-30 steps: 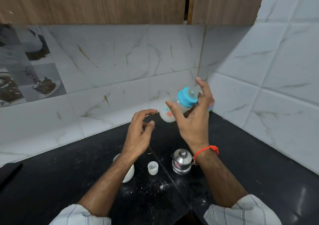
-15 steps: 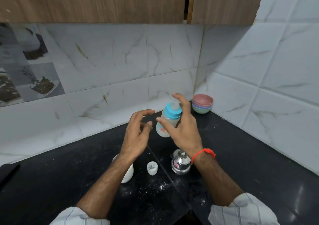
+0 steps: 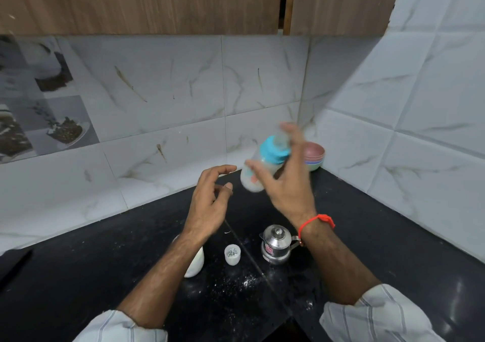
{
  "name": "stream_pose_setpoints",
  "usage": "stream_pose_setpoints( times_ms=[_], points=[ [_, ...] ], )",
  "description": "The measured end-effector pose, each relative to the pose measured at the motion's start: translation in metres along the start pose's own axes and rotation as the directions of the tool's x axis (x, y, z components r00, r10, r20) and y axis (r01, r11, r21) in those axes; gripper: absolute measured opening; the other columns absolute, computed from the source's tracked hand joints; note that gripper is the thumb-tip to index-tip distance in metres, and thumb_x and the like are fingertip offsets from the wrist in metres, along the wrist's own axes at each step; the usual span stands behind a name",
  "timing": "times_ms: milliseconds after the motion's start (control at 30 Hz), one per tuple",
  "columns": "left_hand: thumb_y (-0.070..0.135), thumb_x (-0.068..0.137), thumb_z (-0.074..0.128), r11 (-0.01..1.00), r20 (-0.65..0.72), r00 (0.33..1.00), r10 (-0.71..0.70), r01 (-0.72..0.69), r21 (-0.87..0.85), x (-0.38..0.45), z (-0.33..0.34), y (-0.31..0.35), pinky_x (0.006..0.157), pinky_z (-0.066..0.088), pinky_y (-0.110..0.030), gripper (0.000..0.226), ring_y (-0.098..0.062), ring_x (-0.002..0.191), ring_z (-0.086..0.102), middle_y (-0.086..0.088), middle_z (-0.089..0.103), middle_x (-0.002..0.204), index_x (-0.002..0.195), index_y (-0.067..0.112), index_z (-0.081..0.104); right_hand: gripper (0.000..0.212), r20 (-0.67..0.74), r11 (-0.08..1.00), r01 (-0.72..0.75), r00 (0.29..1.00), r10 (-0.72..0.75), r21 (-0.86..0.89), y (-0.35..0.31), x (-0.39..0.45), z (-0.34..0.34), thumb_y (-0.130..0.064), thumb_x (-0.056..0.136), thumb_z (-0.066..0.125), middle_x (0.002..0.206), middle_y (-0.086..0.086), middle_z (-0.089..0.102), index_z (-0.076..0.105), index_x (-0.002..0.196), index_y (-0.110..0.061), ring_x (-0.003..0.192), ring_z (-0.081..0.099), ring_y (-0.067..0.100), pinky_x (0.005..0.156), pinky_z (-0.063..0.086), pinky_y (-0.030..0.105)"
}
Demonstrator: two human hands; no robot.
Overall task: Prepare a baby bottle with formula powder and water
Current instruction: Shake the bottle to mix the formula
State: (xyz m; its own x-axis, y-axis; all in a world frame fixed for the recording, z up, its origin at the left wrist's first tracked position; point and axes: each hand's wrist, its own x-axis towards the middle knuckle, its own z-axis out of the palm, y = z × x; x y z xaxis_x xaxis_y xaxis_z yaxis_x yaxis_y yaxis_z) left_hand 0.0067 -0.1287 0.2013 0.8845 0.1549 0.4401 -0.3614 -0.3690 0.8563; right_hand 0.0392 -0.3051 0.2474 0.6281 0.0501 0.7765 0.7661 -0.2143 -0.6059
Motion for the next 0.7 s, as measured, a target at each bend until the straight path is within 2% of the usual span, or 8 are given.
stream_pose_setpoints(
  times_ms=[67,200,233,367,467,533,633,700],
  points=[
    [0.011,0.104,0.057,1.000,0.003,1.000,0.009,-0.009,0.000,0.001,0.000,0.002,0.082,0.050,-0.020,0.041,-0.009,0.093,0.071,0.029,0.055,0.129,0.126,0.045,0.063,0.078,0.160,0.996,-0.081,0.983,0.087,-0.041,0.001,-0.007,0.000,-0.033,0.086,0.086,0.120,-0.023,0.056,0.036,0.143,-0.048,0.107,0.061,0.002,0.096,0.050,0.021],
    [0.012,0.104,0.057,1.000,0.007,1.000,0.014,-0.014,0.009,0.001,0.001,0.003,0.081,0.050,-0.019,0.044,-0.008,0.094,0.071,0.029,0.054,0.129,0.122,0.052,0.061,0.081,-0.134,0.996,0.014,0.991,-0.002,0.090,-0.004,0.000,0.001,-0.034,0.085,0.087,0.136,-0.018,0.051,0.034,0.145,-0.047,0.112,0.065,0.013,0.100,0.055,0.029],
    [0.012,0.104,0.057,1.000,0.010,1.000,0.009,-0.009,0.011,0.001,0.002,0.002,0.081,0.049,-0.019,0.044,-0.008,0.094,0.071,0.026,0.054,0.130,0.122,0.052,0.061,0.081,-0.153,0.996,0.040,0.988,-0.027,0.084,-0.003,0.001,0.001,-0.034,0.085,0.087,0.137,-0.016,0.051,0.033,0.145,-0.048,0.112,0.064,0.012,0.100,0.055,0.027],
    [0.012,0.104,0.058,1.000,0.013,1.000,0.018,-0.018,0.010,0.002,0.001,0.002,0.081,0.049,-0.016,0.044,-0.010,0.096,0.071,0.023,0.055,0.132,0.123,0.051,0.061,0.081,0.147,0.999,-0.045,0.988,0.047,-0.018,-0.001,-0.010,0.001,-0.034,0.086,0.086,0.123,-0.029,0.053,0.032,0.140,-0.061,0.110,0.061,0.002,0.101,0.053,0.023],
    [0.012,0.104,0.057,1.000,0.013,1.000,0.017,-0.017,0.002,0.000,0.001,0.003,0.079,0.048,-0.014,0.050,-0.009,0.095,0.071,0.028,0.054,0.130,0.119,0.060,0.060,0.082,-0.061,0.996,-0.020,0.998,0.025,0.087,-0.004,-0.004,0.001,-0.033,0.085,0.087,0.124,-0.036,0.053,0.033,0.144,-0.053,0.108,0.065,0.007,0.097,0.055,0.027],
    [0.011,0.105,0.057,1.000,0.023,1.000,0.014,-0.014,0.005,-0.001,0.003,0.003,0.080,0.049,-0.016,0.053,-0.009,0.095,0.071,0.026,0.054,0.131,0.117,0.063,0.058,0.081,-0.141,0.997,0.043,0.989,-0.034,0.063,-0.001,-0.002,0.001,-0.031,0.085,0.086,0.126,-0.038,0.051,0.033,0.144,-0.047,0.108,0.065,0.006,0.097,0.057,0.031],
    [0.012,0.105,0.057,1.000,0.022,0.999,0.023,-0.023,0.007,-0.001,0.003,0.004,0.081,0.049,-0.017,0.049,-0.010,0.097,0.070,0.023,0.054,0.132,0.120,0.058,0.060,0.078,0.096,0.997,-0.082,0.992,0.083,-0.012,0.002,-0.011,0.002,-0.031,0.086,0.087,0.127,-0.019,0.059,0.036,0.143,-0.048,0.107,0.064,0.006,0.100,0.056,0.041],
    [0.011,0.105,0.057,1.000,0.011,1.000,0.025,-0.025,0.005,-0.002,0.001,0.002,0.080,0.049,-0.015,0.048,-0.008,0.096,0.070,0.022,0.055,0.132,0.122,0.056,0.060,0.079,0.078,0.995,-0.095,0.993,0.091,0.041,-0.001,-0.017,0.003,-0.035,0.085,0.088,0.129,-0.006,0.063,0.036,0.142,-0.054,0.110,0.067,0.014,0.101,0.056,0.045]
  ],
)
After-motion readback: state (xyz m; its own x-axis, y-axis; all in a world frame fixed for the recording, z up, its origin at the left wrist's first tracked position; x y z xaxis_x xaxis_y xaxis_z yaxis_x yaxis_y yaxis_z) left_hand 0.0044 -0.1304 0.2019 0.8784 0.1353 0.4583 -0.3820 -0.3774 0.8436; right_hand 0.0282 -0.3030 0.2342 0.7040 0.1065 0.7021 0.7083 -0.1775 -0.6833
